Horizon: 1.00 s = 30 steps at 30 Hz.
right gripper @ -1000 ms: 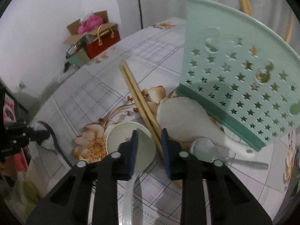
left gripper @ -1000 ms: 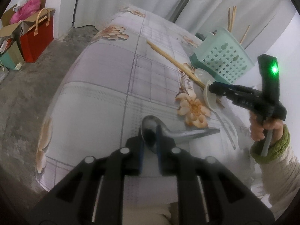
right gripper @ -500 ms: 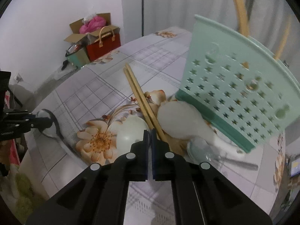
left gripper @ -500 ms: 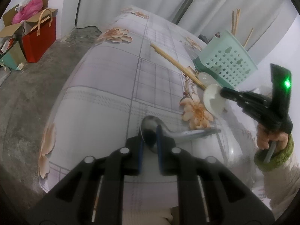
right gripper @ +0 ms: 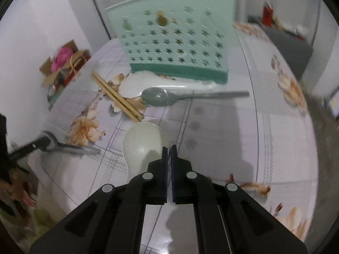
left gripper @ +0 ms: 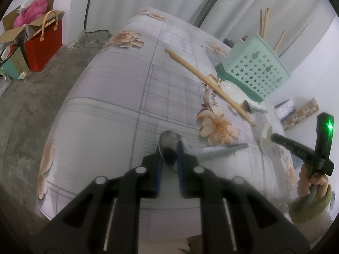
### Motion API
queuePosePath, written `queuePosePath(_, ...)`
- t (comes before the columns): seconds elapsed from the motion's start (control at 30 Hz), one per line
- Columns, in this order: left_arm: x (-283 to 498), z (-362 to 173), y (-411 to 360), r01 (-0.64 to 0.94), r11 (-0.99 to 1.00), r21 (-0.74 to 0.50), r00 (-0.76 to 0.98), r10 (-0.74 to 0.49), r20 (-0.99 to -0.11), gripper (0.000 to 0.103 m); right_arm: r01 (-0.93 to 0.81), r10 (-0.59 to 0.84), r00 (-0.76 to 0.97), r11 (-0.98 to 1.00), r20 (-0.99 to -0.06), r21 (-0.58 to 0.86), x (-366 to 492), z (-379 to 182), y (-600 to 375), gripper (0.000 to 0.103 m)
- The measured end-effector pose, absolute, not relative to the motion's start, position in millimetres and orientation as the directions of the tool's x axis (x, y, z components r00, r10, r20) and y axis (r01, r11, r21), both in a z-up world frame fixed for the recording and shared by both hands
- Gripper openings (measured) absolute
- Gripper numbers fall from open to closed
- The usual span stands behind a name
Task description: Organize utensils
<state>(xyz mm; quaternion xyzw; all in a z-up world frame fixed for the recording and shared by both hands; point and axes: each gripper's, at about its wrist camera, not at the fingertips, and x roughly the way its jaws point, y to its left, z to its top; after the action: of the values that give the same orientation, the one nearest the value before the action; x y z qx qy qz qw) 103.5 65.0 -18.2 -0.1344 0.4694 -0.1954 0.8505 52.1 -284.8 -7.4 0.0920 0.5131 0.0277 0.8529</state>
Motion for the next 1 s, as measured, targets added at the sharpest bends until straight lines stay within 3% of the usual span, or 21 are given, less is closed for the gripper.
queuePosePath(0.13,99.4,-16.8,57.4,0.216,0.898,-0.384,0.497,-0.439,-0.748,0.011,0.066,0.217,0.471,0.958,-0.855,0.28,54.3,-12.0,-294.7,0.006)
queuePosePath(0.3,96.7,-15.1,50.9,0.226,0.906,-0.357,0.508,-0.422,-0.751,0.011,0.031,0.307,0.481,0.93,-0.821,0.366,59.2,-15.7,-300.4,0.023)
queuePosePath(0.43,97.5,-15.0,48.8,0.227,0.908,-0.353,0.506,-0.42,-0.754,0.011,-0.026,0.366,0.48,0.914,-0.797,0.404,66.6,-16.3,-299.9,0.03)
queuePosePath(0.6,98.1,-14.7,47.9,0.224,0.909,-0.351,0.505,-0.416,-0.756,0.011,-0.059,0.385,0.45,0.913,-0.805,0.404,76.3,-25.4,-294.2,0.03)
queuePosePath(0.63,98.2,-14.7,48.0,0.224,0.909,-0.352,0.504,-0.417,-0.756,0.011,-0.059,0.386,0.453,0.912,-0.804,0.405,75.7,-25.7,-294.2,0.027)
queuePosePath(0.7,98.1,-14.5,47.7,0.224,0.91,-0.35,0.504,-0.415,-0.757,0.011,-0.062,0.393,0.455,0.909,-0.799,0.412,77.3,-27.7,-294.3,0.013)
queuePosePath(0.8,98.1,-14.6,47.5,0.222,0.911,-0.348,0.505,-0.413,-0.758,0.011,-0.054,0.401,0.467,0.902,-0.788,0.427,76.3,-28.7,-296.1,0.006)
queuePosePath(1.0,98.0,-14.6,47.7,0.224,0.911,-0.345,0.506,-0.411,-0.758,0.011,-0.06,0.376,0.495,0.914,-0.783,0.401,70.7,-24.5,-296.7,0.005)
